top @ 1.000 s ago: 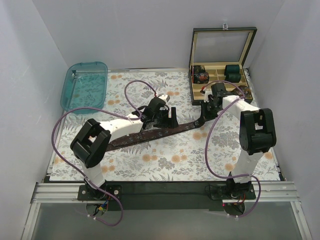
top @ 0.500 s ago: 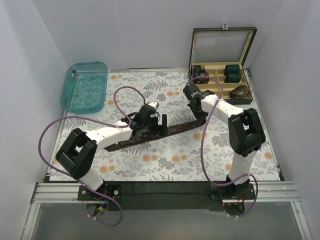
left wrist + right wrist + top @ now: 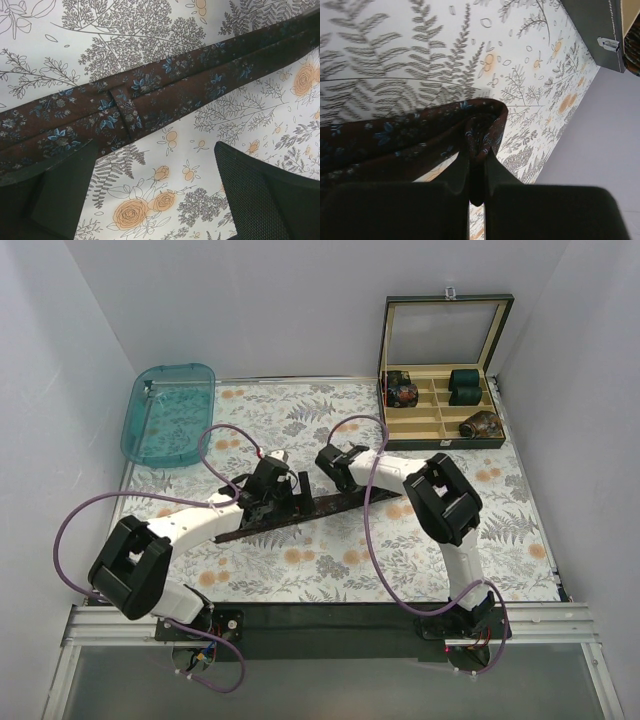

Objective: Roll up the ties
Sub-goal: Roll the tie

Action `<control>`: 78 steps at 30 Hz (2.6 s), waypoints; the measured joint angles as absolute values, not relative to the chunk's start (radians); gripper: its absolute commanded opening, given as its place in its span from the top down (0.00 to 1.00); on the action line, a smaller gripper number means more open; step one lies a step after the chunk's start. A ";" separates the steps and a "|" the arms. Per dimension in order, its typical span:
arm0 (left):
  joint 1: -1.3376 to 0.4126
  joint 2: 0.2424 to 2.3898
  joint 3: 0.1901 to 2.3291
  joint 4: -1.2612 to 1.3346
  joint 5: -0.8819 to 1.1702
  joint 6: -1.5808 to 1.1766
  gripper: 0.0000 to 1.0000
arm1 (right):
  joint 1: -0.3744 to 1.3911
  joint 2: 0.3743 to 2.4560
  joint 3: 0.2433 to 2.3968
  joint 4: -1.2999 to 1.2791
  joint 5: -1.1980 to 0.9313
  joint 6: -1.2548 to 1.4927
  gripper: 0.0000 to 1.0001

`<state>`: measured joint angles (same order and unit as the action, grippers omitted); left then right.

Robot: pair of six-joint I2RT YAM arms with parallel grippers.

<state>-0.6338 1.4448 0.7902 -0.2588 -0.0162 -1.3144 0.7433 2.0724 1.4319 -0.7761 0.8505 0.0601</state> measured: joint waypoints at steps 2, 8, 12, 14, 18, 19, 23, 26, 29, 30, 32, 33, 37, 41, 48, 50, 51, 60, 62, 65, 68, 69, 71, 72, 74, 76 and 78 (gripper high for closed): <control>-0.634 1.431 0.780 -0.258 -0.020 -1.322 0.03 | 0.771 2.094 1.440 -0.788 0.857 0.072 0.99; -0.634 1.410 0.764 -0.259 -0.027 -1.336 0.03 | 0.789 2.117 1.468 -0.814 0.802 0.075 0.96; -0.634 1.406 0.760 -0.259 -0.027 -1.339 0.03 | 0.783 2.122 1.481 -0.823 0.764 0.072 0.81; -0.634 1.403 0.759 -0.259 -0.027 -1.340 0.03 | 0.781 2.122 1.484 -0.823 0.744 0.068 0.74; -0.634 1.386 0.751 -0.259 -0.029 -1.342 0.03 | 0.778 2.114 1.485 -0.826 0.697 0.054 0.61; -0.634 1.381 0.749 -0.259 -0.030 -1.343 0.03 | 0.773 2.107 1.485 -0.826 0.680 0.051 0.59; -0.634 1.375 0.748 -0.258 -0.031 -1.342 0.03 | 0.748 2.080 1.494 -0.827 0.593 0.049 0.51; -0.634 1.375 0.748 -0.258 -0.030 -1.343 0.03 | 0.733 2.064 1.499 -0.824 0.522 0.053 0.50; -0.634 1.375 0.748 -0.258 -0.030 -1.343 0.03 | 0.725 2.054 1.499 -0.817 0.469 0.062 0.49; -0.634 1.375 0.748 -0.259 -0.030 -1.343 0.03 | 0.723 2.052 1.502 -0.817 0.457 0.067 0.49; -0.634 1.375 0.748 -0.259 -0.029 -1.343 0.03 | 0.722 2.048 1.504 -0.812 0.434 0.076 0.48; -0.634 1.375 0.749 -0.259 -0.028 -1.343 0.03 | 0.722 2.045 1.505 -0.812 0.423 0.080 0.47; -0.634 1.380 0.757 -0.260 -0.017 -1.344 0.03 | 0.722 2.023 1.506 -0.805 0.365 0.105 0.46; -0.634 1.399 0.785 -0.262 -0.010 -1.353 0.03 | 0.723 1.983 1.506 -0.800 0.327 0.126 0.45; -0.632 1.460 0.857 -0.262 0.039 -1.377 0.03 | 0.718 1.856 1.484 -0.746 0.293 0.159 0.33; -0.632 1.491 0.889 -0.262 0.059 -1.389 0.03 | 0.711 1.798 1.455 -0.721 0.274 0.165 0.27; -0.632 1.507 0.907 -0.259 0.072 -1.396 0.03 | 0.701 1.761 1.431 -0.701 0.258 0.171 0.25; -0.656 1.708 1.099 -0.241 0.186 -1.493 0.03 | 0.379 1.457 1.075 -0.464 -0.023 0.248 0.18; -0.670 1.753 1.141 -0.235 0.203 -1.507 0.03 | 0.319 1.427 1.008 -0.421 -0.090 0.262 0.21; -0.688 1.816 1.206 -0.232 0.220 -1.491 0.02 | 0.281 1.413 0.942 -0.375 -0.166 0.269 0.23; -0.702 1.854 1.255 -0.229 0.222 -1.402 0.02 | 0.252 1.406 0.883 -0.336 -0.221 0.287 0.23; -0.705 1.863 1.268 -0.216 0.226 -1.354 0.02 | 0.239 1.398 0.863 -0.332 -0.237 0.292 0.22; -0.709 1.875 1.285 -0.193 0.233 -1.252 0.02 | 0.201 1.371 0.830 -0.330 -0.262 0.303 0.19; -0.711 1.879 1.295 -0.185 0.237 -1.191 0.02 | 0.180 1.354 0.818 -0.326 -0.271 0.309 0.18; -0.717 1.892 1.322 -0.173 0.250 -1.058 0.02 | 0.144 1.317 0.801 -0.318 -0.287 0.314 0.13; -0.720 1.908 1.353 -0.163 0.269 -0.943 0.02 | 0.117 1.278 0.789 -0.311 -0.292 0.317 0.10; -0.724 1.930 1.388 -0.147 0.299 -0.827 0.02 | 0.107 1.245 0.782 -0.310 -0.291 0.321 0.09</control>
